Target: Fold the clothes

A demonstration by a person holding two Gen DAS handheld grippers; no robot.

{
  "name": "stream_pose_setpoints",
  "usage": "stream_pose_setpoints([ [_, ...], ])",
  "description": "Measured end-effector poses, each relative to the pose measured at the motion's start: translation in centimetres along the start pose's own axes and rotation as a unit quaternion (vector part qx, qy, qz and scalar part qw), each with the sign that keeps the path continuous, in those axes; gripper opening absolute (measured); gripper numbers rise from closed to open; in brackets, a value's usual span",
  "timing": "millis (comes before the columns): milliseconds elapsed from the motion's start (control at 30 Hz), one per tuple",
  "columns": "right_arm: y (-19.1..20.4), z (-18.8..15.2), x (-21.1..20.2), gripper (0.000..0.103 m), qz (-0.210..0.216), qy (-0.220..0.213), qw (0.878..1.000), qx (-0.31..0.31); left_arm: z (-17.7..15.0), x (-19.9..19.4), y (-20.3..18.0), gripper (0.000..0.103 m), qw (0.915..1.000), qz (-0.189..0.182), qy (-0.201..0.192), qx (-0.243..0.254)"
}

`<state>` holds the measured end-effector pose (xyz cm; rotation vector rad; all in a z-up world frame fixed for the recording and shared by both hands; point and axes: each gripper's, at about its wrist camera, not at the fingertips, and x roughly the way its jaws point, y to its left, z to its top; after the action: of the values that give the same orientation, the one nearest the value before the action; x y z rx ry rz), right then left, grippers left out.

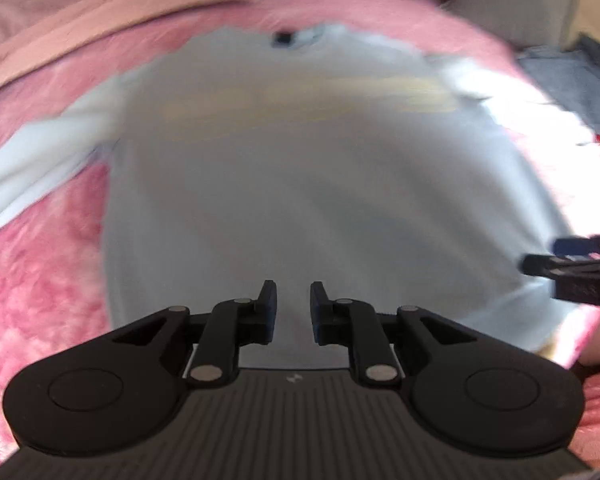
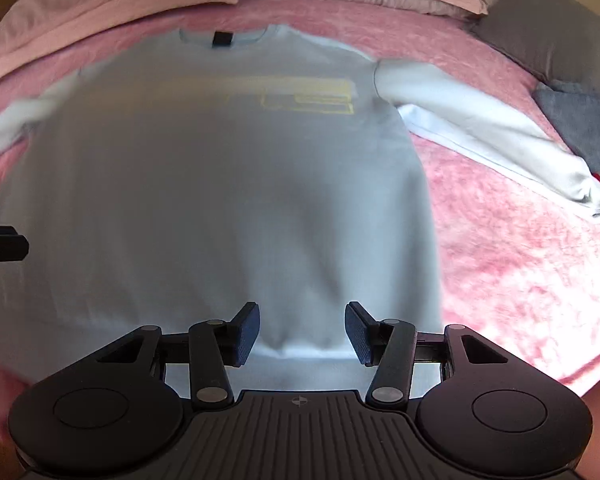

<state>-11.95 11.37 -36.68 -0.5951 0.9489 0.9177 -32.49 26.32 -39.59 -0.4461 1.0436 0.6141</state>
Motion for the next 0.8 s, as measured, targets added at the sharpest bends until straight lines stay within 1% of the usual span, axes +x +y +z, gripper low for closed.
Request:
stream_pose_setpoints([
  [33,0.4,0.0,0.7,0.051,-0.004,0.013,1.0,0.005,0.0,0.7,0.7,0.015,0.9998,0.01,0.014,-0.008],
  [133,0.7,-1.0,0.4,0.051,-0.01,0.024,0.999,0.019,-1.7,-0.5,1.7,0.015,0.9991,0.009,0.019,-0.038],
  [200,0.5,-1.3,0.0,0.052,-0.003,0.057,0.998,0.02,-2.4,-1.9,1.4,0.015,0.998,0.017,0.034,-0.051],
  [333,-0.4,-0.8,-1.3,0.052,0.019,0.118,0.992,0.026,-1.6,-5.1,0.5,0.015,0.9928,0.048,0.075,-0.08],
  [367,-0.7,-0.3,-2.1,0.052,0.028,0.116,0.992,0.037,-1.4,-5.9,0.2,0.015,0.991,0.056,0.085,-0.087],
  [433,-1.6,0.7,-3.9,0.052,0.045,0.1,0.992,0.061,-0.4,-8.2,-0.8,0.015,0.9893,0.074,0.077,-0.1],
  [467,-1.9,1.3,-5.0,0.052,0.051,0.091,0.992,0.066,0.0,-9.5,-1.3,0.018,0.9886,0.084,0.069,-0.105],
  [500,-2.3,1.9,-6.2,0.052,0.056,0.081,0.993,0.068,0.4,-10.6,-2.1,0.022,0.9876,0.095,0.063,-0.109],
  [567,-3.1,2.8,-8.4,0.052,0.071,0.065,0.993,0.063,0.9,-13.3,-3.6,0.025,0.9863,0.111,0.043,-0.114],
  [667,-4.7,4.0,-11.8,0.052,0.091,0.048,0.993,0.051,0.7,-17.1,-6.6,0.028,0.9846,0.125,0.018,-0.121],
  [733,-5.7,4.1,-14.5,0.052,0.102,0.034,0.994,0.038,0.5,-19.6,-8.6,0.029,0.9831,0.134,0.001,-0.125],
  [800,-6.3,3.3,-17.2,0.052,0.106,0.018,0.994,0.02,-0.1,-21.7,-10.5,0.031,0.9821,0.136,-0.011,-0.129],
])
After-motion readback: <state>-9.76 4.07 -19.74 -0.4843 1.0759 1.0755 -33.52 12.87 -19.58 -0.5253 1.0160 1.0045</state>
